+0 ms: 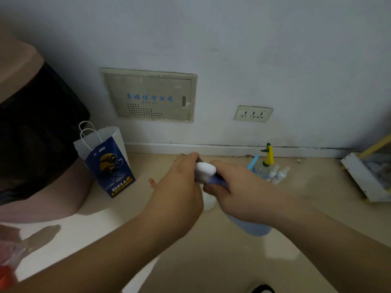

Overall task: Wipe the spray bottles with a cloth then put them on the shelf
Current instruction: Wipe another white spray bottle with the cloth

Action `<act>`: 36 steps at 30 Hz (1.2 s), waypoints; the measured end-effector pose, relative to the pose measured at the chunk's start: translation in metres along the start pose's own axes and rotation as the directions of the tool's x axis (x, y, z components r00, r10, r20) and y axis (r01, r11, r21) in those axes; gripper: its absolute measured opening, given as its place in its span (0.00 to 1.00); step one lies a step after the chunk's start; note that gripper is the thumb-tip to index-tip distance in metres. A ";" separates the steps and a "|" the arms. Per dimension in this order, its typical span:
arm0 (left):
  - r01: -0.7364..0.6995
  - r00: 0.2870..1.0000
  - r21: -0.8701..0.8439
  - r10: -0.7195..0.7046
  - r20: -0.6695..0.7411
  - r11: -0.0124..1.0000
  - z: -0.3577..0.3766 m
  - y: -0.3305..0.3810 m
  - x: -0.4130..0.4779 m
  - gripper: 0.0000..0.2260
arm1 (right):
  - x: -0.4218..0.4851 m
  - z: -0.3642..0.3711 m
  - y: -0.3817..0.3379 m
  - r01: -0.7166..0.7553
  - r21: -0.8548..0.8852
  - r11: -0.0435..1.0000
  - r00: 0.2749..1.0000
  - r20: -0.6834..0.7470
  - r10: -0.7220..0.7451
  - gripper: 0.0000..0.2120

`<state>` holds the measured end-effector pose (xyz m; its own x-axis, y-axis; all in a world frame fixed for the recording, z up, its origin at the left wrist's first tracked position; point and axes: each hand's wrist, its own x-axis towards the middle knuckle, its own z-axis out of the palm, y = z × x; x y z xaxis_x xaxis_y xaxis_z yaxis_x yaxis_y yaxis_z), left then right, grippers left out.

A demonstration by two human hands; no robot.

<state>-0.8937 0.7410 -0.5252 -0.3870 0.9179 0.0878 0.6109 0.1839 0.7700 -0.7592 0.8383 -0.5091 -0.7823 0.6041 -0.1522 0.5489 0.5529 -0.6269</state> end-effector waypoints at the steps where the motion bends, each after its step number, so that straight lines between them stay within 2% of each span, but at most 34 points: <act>1: -0.065 0.998 0.007 0.065 0.019 0.998 0.000 0.007 -0.007 0.21 | 0.000 0.000 0.000 0.013 0.004 1.000 1.000 0.003 -0.013 0.04; 3: -0.210 0.975 -0.019 0.211 0.068 0.978 0.003 0.012 -0.016 0.21 | 0.000 0.001 0.002 0.019 -0.017 1.000 1.000 0.001 -0.019 0.03; 4: -0.207 0.975 -0.022 0.208 0.078 0.978 0.002 0.007 -0.010 0.20 | 0.001 0.001 0.003 0.008 -0.023 1.000 1.000 0.004 -0.008 0.03; 7: 0.011 1.000 0.006 -0.011 0.028 1.000 -0.001 -0.005 0.007 0.18 | 0.002 0.004 0.003 -0.010 0.001 1.000 1.000 0.016 0.010 0.04; 8: 0.011 1.000 0.024 -0.011 0.022 1.000 0.001 -0.003 0.002 0.19 | 0.002 0.004 0.004 -0.011 0.005 1.000 1.000 0.013 0.011 0.04; 11: -0.180 0.979 0.003 0.179 0.097 0.984 0.008 0.013 -0.015 0.23 | 0.002 0.005 0.006 -0.007 -0.004 1.000 1.000 0.001 0.007 0.04; 12: -0.170 0.981 -0.016 0.171 0.089 0.985 0.007 0.010 -0.009 0.22 | 0.003 0.006 0.007 -0.010 -0.004 1.000 1.000 -0.001 0.010 0.04; 15: 0.095 0.995 0.012 -0.095 0.023 0.995 -0.001 -0.005 0.012 0.22 | 0.004 0.003 0.007 -0.020 0.030 0.999 1.000 0.007 0.020 0.06; 16: 0.112 0.994 0.026 -0.113 0.015 0.993 0.000 -0.003 0.009 0.24 | 0.003 0.002 0.007 -0.012 0.032 0.999 1.000 0.007 0.011 0.07; 20: -0.196 0.978 -0.001 0.196 0.066 0.981 0.006 0.012 -0.010 0.23 | 0.003 0.002 0.007 0.005 0.022 1.000 1.000 -0.006 -0.005 0.05; 23: -0.027 0.999 -0.013 0.028 0.039 1.000 0.000 -0.007 0.011 0.19 | 0.005 0.004 0.008 -0.005 0.046 0.999 1.000 0.002 0.005 0.03; 24: -0.005 1.000 0.001 0.005 0.017 1.000 -0.001 -0.008 0.010 0.19 | 0.005 0.003 0.007 -0.007 0.058 0.998 1.000 -0.005 0.007 0.05; 28: -0.245 0.968 0.015 0.244 0.059 0.969 0.003 0.007 -0.006 0.23 | 0.004 0.001 0.007 0.014 0.075 0.997 1.000 -0.029 -0.012 0.04; 29: -0.201 0.978 0.013 0.200 0.055 0.980 0.002 0.003 0.001 0.23 | 0.005 0.001 0.007 0.004 0.072 0.997 1.000 -0.026 -0.002 0.03; 31: 0.007 0.999 0.024 -0.008 0.040 1.000 0.000 -0.006 0.012 0.22 | 0.006 0.002 0.008 -0.006 0.080 0.997 1.000 -0.016 0.008 0.04; 32: 0.042 0.999 0.050 -0.043 0.020 0.998 0.001 -0.007 0.012 0.23 | 0.006 0.002 0.008 -0.005 0.096 0.995 1.000 -0.018 0.007 0.06; 34: -0.178 0.982 0.124 0.184 -0.031 0.976 0.005 0.002 -0.002 0.26 | 0.005 0.000 0.005 -0.003 0.092 0.996 1.000 -0.017 0.005 0.05; 36: -0.391 0.919 0.196 0.394 0.025 0.899 0.008 0.005 -0.012 0.29 | 0.004 -0.001 0.003 -0.009 0.057 0.998 1.000 -0.010 0.010 0.07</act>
<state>-0.8804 0.7341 -0.5277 -0.0971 0.9246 0.3684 0.8363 -0.1249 0.5339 -0.7605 0.8434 -0.5108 -0.7740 0.6150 -0.1509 0.5383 0.5136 -0.6682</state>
